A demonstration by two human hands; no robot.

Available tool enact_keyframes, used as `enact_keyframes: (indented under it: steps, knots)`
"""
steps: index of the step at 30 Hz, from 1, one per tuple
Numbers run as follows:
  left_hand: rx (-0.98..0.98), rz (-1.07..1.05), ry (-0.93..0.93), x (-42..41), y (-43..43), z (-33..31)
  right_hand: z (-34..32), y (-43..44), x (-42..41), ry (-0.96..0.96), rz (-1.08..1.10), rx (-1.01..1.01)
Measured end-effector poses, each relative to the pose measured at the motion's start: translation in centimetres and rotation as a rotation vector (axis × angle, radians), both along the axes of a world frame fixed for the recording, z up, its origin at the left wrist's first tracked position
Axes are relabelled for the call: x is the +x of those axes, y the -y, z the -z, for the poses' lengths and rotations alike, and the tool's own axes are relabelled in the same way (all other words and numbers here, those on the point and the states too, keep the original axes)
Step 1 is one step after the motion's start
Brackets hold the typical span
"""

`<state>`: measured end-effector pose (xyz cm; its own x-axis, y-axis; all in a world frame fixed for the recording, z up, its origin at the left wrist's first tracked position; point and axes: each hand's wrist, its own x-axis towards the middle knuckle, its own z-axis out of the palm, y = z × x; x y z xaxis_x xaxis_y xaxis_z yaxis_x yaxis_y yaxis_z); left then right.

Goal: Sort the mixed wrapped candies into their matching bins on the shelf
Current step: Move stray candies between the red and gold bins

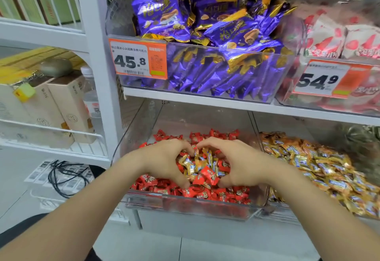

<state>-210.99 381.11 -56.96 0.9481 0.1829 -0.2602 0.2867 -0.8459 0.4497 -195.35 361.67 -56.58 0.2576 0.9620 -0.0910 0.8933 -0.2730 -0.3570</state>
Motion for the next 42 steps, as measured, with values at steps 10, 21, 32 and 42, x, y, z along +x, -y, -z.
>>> enact_keyframes:
  steps: [10,21,32,42]
  knots:
    - [0.105,0.043,0.19,0.4,0.6,0.0,-1.6,1.5,-0.3,-0.016,0.107,0.144]
    - [0.209,0.113,0.203,1.3,0.5,2.0,2.0,-2.3,-0.2,0.082,0.019,0.061]
    - [-0.057,-0.108,0.322,0.8,0.4,1.9,-0.2,-1.0,-0.5,-0.851,0.531,0.431]
    - [-0.482,-0.34,0.308,0.9,0.9,1.7,-1.5,-1.4,-1.3,-1.132,0.824,0.442]
